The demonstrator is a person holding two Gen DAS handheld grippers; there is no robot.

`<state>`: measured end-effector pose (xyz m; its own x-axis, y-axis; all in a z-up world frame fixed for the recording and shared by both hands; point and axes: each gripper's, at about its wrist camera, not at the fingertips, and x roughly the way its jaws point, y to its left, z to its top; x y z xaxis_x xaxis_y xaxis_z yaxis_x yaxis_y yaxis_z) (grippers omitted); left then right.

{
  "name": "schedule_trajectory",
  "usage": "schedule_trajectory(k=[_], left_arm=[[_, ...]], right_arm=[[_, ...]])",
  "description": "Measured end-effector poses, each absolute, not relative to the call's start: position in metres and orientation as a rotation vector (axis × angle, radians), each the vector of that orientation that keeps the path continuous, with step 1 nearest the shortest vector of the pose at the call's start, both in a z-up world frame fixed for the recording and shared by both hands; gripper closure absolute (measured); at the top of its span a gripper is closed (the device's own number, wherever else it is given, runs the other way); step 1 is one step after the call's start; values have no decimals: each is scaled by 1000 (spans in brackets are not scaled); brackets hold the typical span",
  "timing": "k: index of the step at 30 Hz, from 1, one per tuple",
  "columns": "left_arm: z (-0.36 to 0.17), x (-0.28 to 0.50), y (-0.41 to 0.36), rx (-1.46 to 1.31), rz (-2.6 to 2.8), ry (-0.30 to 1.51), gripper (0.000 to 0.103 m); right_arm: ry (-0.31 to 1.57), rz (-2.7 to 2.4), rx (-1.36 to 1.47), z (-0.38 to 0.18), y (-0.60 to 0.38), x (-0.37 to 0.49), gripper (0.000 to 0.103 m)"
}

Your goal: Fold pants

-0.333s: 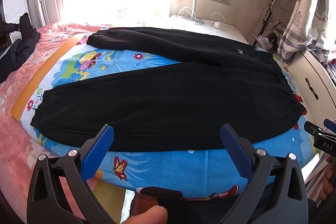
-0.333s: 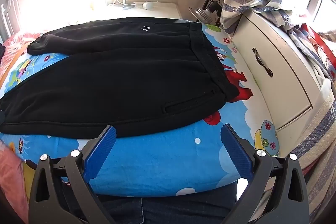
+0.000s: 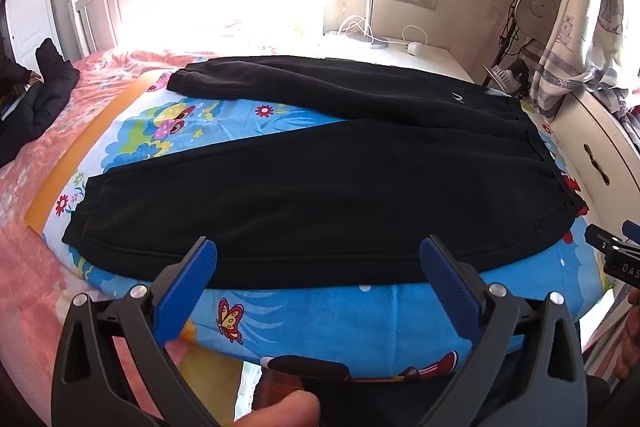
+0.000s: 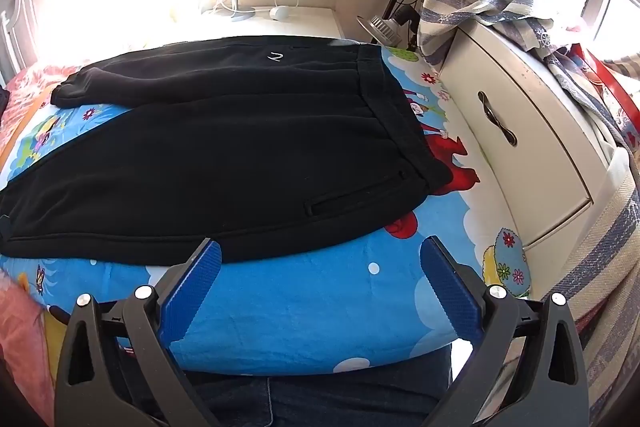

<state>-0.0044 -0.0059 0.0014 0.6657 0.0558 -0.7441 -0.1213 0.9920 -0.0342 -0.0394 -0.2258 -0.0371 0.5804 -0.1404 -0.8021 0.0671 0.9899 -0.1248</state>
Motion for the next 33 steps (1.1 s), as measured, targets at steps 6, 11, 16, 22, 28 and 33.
schedule_trajectory(k=[6, 11, 16, 22, 28, 33], left_arm=[[-1, -5, -7, -82, 98, 838, 2], [-2, -5, -7, -85, 96, 838, 2], [-2, -5, -9, -84, 98, 837, 2], [-2, -5, -9, -85, 96, 837, 2], [-2, -5, -9, -85, 97, 836, 2], [-2, -5, -9, -89, 97, 836, 2]], right_arm=[[946, -129, -90, -38, -221, -36, 7], [945, -130, -90, -38, -219, -36, 7], [944, -130, -91, -39, -219, -36, 7], [944, -130, -91, -39, -220, -36, 7], [946, -130, -92, -39, -220, -36, 7], [947, -129, -92, -39, -220, -36, 7]])
